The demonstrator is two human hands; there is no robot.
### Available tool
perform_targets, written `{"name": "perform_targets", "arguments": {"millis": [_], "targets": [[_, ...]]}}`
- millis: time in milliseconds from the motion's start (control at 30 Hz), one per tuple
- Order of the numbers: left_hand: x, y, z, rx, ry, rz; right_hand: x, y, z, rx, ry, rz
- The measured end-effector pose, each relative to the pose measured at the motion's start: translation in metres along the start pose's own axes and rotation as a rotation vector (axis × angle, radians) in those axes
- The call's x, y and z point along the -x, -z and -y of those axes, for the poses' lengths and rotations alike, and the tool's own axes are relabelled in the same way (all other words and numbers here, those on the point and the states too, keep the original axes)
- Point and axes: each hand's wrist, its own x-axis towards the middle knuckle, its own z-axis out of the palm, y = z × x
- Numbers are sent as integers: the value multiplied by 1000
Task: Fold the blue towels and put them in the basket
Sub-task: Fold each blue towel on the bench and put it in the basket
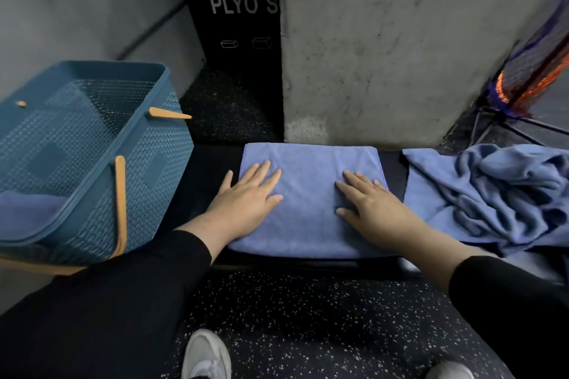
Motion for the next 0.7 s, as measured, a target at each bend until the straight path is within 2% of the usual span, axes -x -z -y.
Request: {"name": "perform_targets", "arguments": {"millis": [100, 200, 267, 367, 433, 567, 700], "targets": [[3, 2, -1, -34, 1, -17, 11, 6, -3, -33, 71, -51], [13, 10, -9, -61, -81, -203, 28, 17, -4, -34, 187, -163], [26, 16, -15, 18, -189, -279, 43, 24, -7, -84, 191, -132], [51, 13, -18, -69, -337, -207, 66, 27, -12, -43, 161, 104], [64, 5, -12, -141, -344, -141, 76, 26, -18, 43, 109, 172], [80, 2, 2, -139, -313, -121, 84, 26, -25, 63, 45, 68], [89, 1, 12, -105, -260, -173, 84, 27, -18, 95, 43, 1]]}}
